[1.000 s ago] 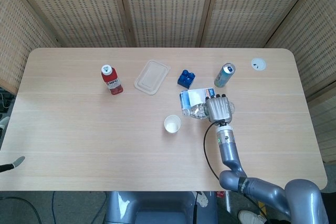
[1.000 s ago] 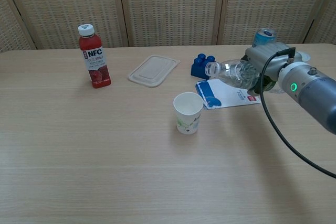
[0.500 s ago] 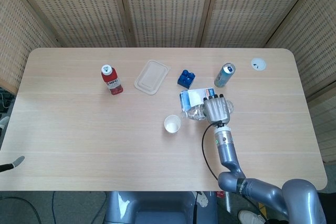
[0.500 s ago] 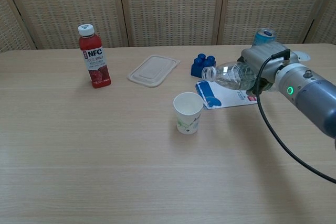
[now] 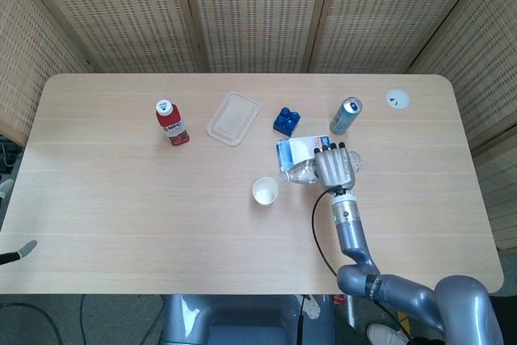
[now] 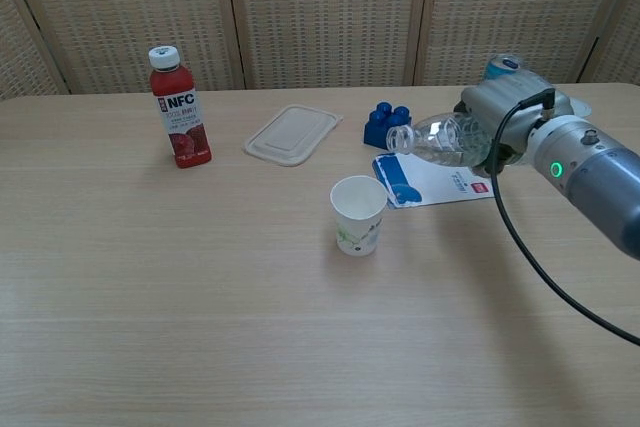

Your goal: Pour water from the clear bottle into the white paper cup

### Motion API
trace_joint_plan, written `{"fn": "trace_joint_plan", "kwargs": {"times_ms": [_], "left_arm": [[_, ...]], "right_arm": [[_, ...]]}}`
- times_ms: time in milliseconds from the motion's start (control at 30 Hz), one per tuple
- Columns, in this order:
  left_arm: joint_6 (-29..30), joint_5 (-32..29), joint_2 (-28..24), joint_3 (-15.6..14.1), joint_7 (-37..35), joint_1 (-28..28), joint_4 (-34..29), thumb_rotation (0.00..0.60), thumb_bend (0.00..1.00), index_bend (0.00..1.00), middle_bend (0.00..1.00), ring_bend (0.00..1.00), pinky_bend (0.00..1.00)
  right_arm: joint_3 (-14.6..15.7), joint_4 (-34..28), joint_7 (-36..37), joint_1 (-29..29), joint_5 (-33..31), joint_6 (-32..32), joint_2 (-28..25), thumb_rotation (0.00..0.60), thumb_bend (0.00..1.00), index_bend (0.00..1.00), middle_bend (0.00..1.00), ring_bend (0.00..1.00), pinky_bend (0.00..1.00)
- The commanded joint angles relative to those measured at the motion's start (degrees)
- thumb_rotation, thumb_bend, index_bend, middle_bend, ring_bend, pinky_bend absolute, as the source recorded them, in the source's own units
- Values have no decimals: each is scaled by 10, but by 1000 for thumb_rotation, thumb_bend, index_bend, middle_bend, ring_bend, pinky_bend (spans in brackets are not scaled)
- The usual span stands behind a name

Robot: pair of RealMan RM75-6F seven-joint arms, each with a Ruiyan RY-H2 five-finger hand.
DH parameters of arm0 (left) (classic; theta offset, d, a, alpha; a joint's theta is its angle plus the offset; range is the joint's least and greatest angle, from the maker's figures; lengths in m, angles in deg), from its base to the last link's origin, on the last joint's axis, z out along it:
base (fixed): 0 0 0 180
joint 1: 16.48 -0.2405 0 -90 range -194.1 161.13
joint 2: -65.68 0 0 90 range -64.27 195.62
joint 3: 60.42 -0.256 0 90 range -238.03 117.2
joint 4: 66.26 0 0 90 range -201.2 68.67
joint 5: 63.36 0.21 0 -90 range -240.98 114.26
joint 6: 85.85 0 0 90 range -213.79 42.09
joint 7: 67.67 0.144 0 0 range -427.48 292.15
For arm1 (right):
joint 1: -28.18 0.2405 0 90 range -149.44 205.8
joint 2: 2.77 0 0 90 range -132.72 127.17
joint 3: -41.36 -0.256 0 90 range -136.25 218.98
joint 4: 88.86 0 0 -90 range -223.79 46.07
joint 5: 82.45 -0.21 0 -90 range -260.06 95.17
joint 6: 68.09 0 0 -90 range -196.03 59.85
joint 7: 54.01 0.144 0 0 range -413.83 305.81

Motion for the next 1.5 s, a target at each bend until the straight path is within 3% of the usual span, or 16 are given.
{"fn": "trace_joint_plan", "kwargs": {"times_ms": [33,533,1033,1333,1500], "left_arm": [[0,0,0,0,0,0,0,600,73,0,0,0,0],[-1,-2,-1,1,-1,1,0,600,73,0,0,0,0],[1,-1,-2,1,-4,0,0,600,73,0,0,0,0],[-1,-2,-3,1,-5,0,0,600,73,0,0,0,0],[-2,-4,-4,1,-6,1,-1,600,73,0,0,0,0]], "right_arm": [[1,-1,-3,0,2,-2,-1,600,544,580,586,456,577],[12,9,-43,5,30,-22,4,600,544,580,590,462,577],[1,3,-36,0,28,-20,2,600,544,580,591,463,577],[-26,-10,58,-12,15,1,2,600,544,580,591,463,577],[-46,-26,155,-24,15,16,-7,600,546,580,592,463,577]]}}
